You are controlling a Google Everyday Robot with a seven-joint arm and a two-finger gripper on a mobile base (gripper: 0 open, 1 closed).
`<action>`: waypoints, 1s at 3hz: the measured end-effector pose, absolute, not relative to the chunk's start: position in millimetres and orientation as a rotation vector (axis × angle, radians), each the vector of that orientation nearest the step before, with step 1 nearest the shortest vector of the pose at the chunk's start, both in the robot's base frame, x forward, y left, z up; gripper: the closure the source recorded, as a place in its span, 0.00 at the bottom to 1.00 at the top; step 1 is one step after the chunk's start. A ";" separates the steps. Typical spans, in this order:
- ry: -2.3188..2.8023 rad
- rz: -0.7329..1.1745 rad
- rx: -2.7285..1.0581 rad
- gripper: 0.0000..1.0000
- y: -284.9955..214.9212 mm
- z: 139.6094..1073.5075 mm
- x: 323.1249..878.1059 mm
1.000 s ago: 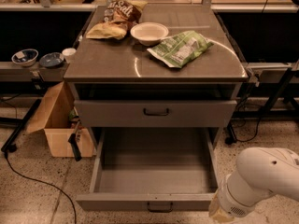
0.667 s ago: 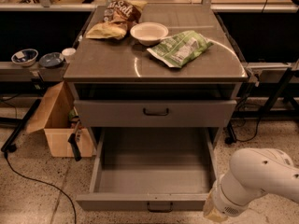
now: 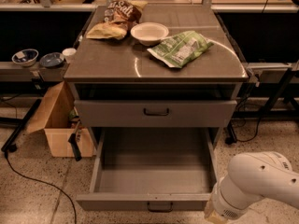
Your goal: Close middle drawer
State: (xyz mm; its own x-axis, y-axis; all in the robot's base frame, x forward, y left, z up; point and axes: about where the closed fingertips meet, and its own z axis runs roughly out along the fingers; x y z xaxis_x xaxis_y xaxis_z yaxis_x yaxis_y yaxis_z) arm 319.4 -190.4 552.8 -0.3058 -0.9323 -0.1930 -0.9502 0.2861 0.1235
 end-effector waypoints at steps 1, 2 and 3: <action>2.504 0.309 -1.770 1.00 -193.6 517.8 318.7; 2.530 0.302 -1.735 1.00 -195.1 480.6 322.9; 2.536 0.315 -1.724 1.00 -194.0 450.9 326.3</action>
Offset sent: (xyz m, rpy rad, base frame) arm 0.0113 -0.0056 -0.1232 -0.0306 0.0131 -0.0977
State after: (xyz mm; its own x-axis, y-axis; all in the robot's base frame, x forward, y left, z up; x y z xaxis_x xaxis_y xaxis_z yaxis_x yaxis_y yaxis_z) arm 326.3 -194.0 450.9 -0.3733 -0.9133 -0.1625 -0.9253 0.3542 0.1353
